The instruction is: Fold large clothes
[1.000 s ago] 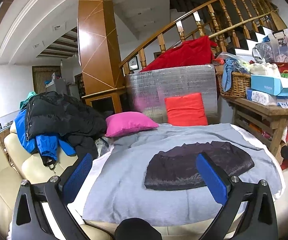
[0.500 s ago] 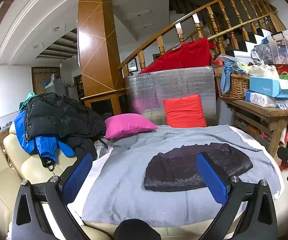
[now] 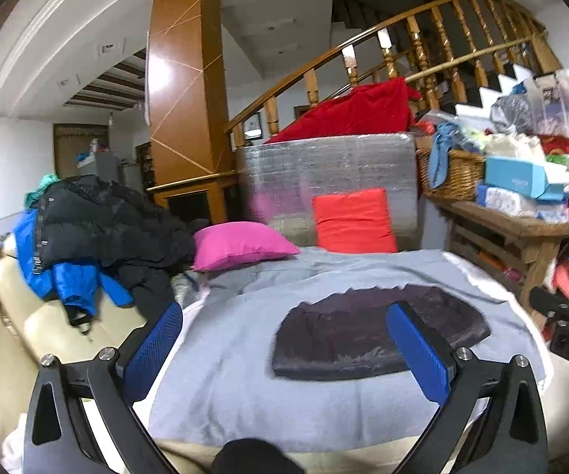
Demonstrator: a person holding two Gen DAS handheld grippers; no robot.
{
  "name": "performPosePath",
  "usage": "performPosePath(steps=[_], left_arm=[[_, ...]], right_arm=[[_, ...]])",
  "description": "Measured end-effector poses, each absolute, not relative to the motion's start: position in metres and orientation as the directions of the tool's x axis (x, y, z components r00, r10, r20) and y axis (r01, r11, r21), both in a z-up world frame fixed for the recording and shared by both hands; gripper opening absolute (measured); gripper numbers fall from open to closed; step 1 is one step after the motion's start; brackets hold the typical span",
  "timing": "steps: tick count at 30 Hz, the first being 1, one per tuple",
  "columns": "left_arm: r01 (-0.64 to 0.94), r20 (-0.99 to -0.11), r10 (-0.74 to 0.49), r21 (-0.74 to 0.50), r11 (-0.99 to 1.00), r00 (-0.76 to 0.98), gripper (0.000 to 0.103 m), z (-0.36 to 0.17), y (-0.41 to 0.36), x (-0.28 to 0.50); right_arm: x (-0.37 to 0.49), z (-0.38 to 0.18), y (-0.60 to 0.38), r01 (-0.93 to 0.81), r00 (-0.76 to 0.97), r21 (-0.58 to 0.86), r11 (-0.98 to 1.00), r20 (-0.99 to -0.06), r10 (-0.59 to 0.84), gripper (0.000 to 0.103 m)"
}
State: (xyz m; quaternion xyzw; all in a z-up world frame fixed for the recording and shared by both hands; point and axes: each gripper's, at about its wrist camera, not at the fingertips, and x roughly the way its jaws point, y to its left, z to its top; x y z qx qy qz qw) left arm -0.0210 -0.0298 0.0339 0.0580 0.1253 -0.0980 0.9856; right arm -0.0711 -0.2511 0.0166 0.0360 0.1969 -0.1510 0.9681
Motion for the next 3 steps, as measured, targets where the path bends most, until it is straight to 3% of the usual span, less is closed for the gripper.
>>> performPosePath(steps=[3], left_arm=[[0.201,-0.308,-0.175,0.055,0.978,0.935,0.103,0.026,-0.032,0.014]], right_arm=[[-0.048,0.017,-0.267,0.311,0.869,0.012,0.950,-0.409,-0.279,0.086]])
